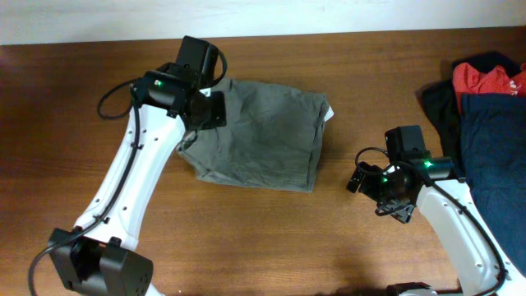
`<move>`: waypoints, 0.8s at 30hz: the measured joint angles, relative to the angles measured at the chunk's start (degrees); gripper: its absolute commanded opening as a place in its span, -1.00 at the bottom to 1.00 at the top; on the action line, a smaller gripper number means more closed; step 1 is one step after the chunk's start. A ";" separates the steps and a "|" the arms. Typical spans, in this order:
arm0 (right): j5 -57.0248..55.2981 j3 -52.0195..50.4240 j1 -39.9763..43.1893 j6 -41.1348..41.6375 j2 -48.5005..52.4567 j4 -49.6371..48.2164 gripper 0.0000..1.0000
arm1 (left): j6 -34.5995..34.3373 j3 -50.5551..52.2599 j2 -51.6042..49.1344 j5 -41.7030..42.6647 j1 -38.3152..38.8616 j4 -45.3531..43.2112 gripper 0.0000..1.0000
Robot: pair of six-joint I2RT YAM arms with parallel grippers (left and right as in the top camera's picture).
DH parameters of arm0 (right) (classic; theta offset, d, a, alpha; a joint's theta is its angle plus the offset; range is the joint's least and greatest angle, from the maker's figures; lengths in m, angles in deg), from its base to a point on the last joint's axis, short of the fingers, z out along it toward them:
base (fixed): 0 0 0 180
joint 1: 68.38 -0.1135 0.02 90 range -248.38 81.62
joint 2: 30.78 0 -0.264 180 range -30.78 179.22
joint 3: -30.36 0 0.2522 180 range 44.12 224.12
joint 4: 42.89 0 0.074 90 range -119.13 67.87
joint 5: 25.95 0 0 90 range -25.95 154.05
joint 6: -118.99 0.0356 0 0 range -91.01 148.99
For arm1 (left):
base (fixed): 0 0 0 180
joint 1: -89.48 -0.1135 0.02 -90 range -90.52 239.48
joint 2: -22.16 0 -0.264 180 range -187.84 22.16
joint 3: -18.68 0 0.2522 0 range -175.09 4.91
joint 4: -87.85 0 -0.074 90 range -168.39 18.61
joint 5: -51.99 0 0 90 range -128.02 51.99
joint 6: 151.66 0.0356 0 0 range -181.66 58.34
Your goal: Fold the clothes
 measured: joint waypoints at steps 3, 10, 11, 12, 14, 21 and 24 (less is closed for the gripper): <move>0.00 0.00 0.00 -0.04 0.00 -0.02 0.98 | -0.31 0.00 0.02 -2.86 -0.48 3.54 -0.99; 0.00 0.00 0.00 -0.02 0.00 -0.02 0.98 | -0.66 0.00 3.26 -6.99 -4.68 9.77 -0.99; 0.00 0.00 0.00 0.00 0.00 -0.02 0.97 | -0.66 0.00 4.11 -7.48 -5.42 10.25 -0.99; 0.00 0.00 0.00 0.02 0.00 -0.02 0.97 | -0.68 0.00 4.96 -7.85 -6.08 10.56 -0.99; 0.00 0.00 0.00 0.00 0.00 -0.02 0.98 | -0.55 0.00 6.71 -8.50 -7.58 10.93 -0.99; 0.00 0.00 0.00 -0.02 0.00 -0.02 0.98 | 1.33 -0.24 8.85 -10.19 -10.99 11.26 -0.99; 0.00 0.00 0.00 0.00 0.00 -0.02 0.97 | 1.57 -0.24 8.85 -10.97 -11.02 11.19 -0.99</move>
